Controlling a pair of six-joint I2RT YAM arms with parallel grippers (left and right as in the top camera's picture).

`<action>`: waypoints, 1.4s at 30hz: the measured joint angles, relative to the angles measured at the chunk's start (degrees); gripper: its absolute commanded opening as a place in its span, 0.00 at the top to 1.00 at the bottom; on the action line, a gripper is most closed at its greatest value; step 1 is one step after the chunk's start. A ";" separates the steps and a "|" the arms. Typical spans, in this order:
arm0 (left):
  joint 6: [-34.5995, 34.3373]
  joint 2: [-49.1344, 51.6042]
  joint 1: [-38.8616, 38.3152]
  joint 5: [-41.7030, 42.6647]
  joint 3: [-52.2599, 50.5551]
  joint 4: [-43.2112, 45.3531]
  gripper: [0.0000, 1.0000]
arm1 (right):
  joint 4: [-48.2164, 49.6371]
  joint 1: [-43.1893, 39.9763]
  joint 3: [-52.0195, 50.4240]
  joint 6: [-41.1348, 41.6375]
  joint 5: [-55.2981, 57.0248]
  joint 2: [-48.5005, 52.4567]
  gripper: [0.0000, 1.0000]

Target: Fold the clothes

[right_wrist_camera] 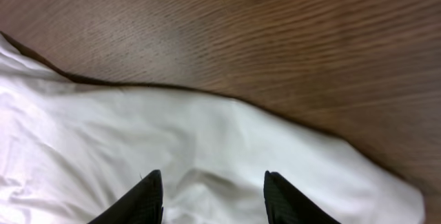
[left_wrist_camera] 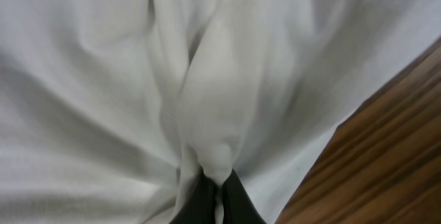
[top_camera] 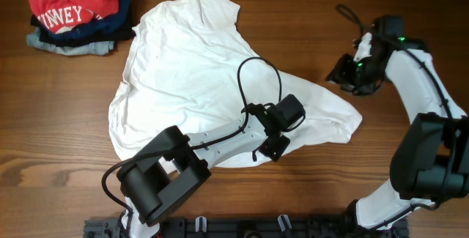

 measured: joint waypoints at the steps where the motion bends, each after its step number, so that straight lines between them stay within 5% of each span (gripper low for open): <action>1: -0.68 -0.02 -0.02 0.20 0.11 -1.40 0.96 | 0.55 0.79 -0.98 0.02 -0.02 0.13 0.58; 9: -2.97 -0.09 -0.02 0.85 0.37 -7.82 0.96 | 1.77 2.99 -3.61 -0.04 0.31 5.68 0.35; 18: -4.39 -0.09 -0.04 0.55 0.39 -8.17 0.96 | -6.45 2.99 -3.61 0.42 5.66 6.36 0.42; 28: -6.93 -0.13 -0.46 -0.52 0.42 -8.28 0.96 | -15.37 2.16 -3.61 4.00 10.82 -1.55 0.27; 34: -7.15 -0.13 -0.46 -0.52 0.39 -8.17 0.96 | -11.91 2.08 -9.18 4.11 8.48 -2.10 0.28; 39: -7.30 -0.13 -0.52 -0.68 0.39 -8.17 0.96 | -9.09 2.08 -11.10 3.72 4.28 -2.10 0.47; 42: -7.30 -0.13 -0.52 -0.68 0.39 -8.17 0.96 | -8.74 2.08 -11.10 3.54 3.13 -2.10 0.44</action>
